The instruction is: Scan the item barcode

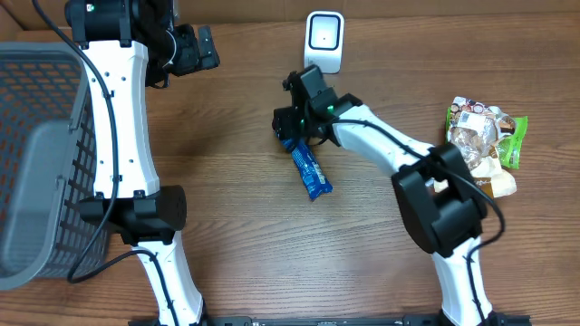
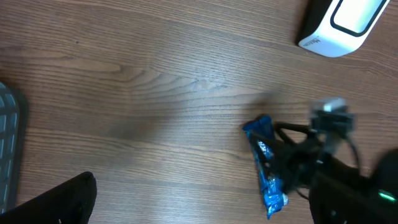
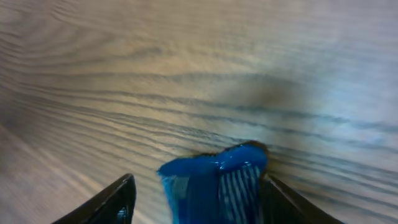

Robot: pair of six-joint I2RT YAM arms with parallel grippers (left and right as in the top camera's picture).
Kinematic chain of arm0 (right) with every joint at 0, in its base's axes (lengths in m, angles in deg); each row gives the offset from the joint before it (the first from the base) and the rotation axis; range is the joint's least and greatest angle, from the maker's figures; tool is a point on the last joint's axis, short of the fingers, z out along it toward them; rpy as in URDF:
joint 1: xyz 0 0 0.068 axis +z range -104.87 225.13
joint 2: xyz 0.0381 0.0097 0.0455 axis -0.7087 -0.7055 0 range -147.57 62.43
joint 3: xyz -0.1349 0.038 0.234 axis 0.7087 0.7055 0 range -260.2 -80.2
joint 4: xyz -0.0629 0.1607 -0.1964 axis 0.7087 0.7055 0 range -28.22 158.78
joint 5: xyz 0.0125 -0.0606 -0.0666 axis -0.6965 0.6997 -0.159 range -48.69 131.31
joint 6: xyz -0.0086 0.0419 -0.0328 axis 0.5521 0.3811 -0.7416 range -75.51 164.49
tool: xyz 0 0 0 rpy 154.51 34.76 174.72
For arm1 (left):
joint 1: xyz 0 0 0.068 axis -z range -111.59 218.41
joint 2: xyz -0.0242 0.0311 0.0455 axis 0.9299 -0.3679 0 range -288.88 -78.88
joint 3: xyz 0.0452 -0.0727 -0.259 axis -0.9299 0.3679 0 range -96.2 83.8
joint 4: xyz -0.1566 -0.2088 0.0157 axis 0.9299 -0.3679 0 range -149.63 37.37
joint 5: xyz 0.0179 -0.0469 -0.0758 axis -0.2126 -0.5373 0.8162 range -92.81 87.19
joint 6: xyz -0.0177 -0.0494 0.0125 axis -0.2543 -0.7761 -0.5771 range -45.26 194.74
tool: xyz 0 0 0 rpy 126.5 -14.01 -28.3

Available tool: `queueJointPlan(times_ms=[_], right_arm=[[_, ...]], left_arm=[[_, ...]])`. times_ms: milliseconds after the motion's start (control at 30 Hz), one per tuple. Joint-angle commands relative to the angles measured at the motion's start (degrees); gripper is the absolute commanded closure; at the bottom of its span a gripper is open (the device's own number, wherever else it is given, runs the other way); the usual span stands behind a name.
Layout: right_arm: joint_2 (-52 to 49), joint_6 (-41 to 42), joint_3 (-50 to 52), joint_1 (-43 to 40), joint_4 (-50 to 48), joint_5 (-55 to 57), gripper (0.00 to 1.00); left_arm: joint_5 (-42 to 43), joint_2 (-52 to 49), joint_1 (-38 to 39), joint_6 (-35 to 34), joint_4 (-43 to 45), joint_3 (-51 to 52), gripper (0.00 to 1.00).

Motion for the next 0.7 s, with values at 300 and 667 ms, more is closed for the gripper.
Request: queueJointPlan(times_ms=[300,667], right_arm=[[-1.0,3.6,-1.6,-0.8,3.1,0.0,0.96],[5.6,25.5,-2.4,-10.8,18.8,11.7,0.96]], left_arm=[[-0.2,0.0,0.2,-0.8,-0.1,-1.1,0.00],[-0.2,0.0,0.2,-0.8,-0.1,-1.1,0.01]])
